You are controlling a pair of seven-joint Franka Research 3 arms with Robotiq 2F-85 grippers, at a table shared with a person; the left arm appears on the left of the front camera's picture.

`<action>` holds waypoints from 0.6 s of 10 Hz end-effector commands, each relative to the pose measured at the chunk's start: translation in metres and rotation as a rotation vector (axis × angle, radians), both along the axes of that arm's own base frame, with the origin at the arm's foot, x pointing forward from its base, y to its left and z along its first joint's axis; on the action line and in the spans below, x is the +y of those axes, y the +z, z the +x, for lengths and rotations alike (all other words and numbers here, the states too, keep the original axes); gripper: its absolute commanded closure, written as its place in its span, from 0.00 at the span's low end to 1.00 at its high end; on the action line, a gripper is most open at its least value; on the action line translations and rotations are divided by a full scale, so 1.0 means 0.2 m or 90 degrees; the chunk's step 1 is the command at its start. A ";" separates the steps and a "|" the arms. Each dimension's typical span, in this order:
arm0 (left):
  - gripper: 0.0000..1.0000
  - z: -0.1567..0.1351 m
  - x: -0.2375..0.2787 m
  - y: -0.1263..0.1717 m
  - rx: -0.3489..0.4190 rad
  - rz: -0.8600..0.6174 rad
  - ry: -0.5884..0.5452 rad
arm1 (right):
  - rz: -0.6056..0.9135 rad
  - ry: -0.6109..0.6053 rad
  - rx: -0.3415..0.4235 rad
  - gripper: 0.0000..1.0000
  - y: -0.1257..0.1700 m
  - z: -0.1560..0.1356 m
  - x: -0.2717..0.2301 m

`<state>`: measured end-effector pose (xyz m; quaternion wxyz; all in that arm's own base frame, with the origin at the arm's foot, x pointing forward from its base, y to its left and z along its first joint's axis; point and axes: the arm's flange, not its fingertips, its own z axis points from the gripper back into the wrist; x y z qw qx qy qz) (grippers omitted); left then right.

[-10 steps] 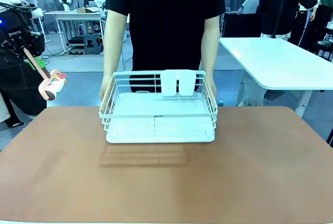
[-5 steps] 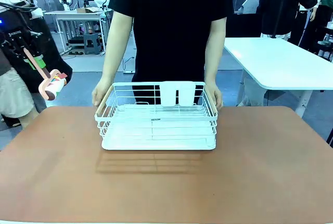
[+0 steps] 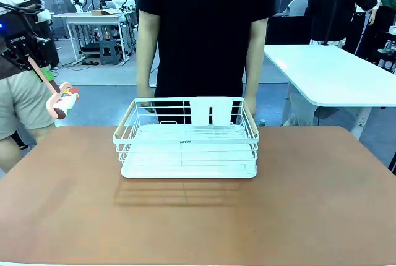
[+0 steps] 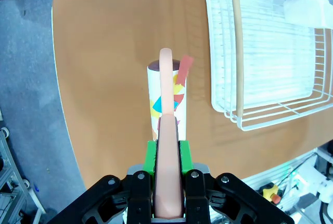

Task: Clean the table.
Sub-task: Place the Lint Roller down when the Dish drying rack is positioned in the middle of the table.

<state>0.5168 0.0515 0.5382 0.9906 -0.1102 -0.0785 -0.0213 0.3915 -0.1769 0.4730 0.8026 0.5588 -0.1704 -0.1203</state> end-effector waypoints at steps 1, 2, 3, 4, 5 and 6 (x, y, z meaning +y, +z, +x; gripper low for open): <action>0.79 -0.02 0.01 0.02 0.000 0.007 -0.002 | 0.004 0.005 -0.006 0.00 0.01 0.00 0.00; 0.79 -0.02 0.01 0.02 0.000 0.007 -0.002 | 0.004 0.005 -0.006 0.00 0.01 0.00 0.00; 0.79 -0.02 0.01 0.02 0.000 0.007 -0.002 | 0.004 0.005 -0.006 0.00 0.01 0.00 0.00; 0.79 -0.02 0.01 0.02 0.000 0.007 -0.002 | 0.004 0.005 -0.006 0.00 0.01 0.00 0.00; 0.79 -0.02 0.01 0.02 0.000 0.007 -0.002 | 0.004 0.005 -0.006 0.00 0.01 0.00 0.00; 0.79 -0.02 0.01 0.02 0.000 0.007 -0.002 | 0.004 0.005 -0.006 0.00 0.01 0.00 0.00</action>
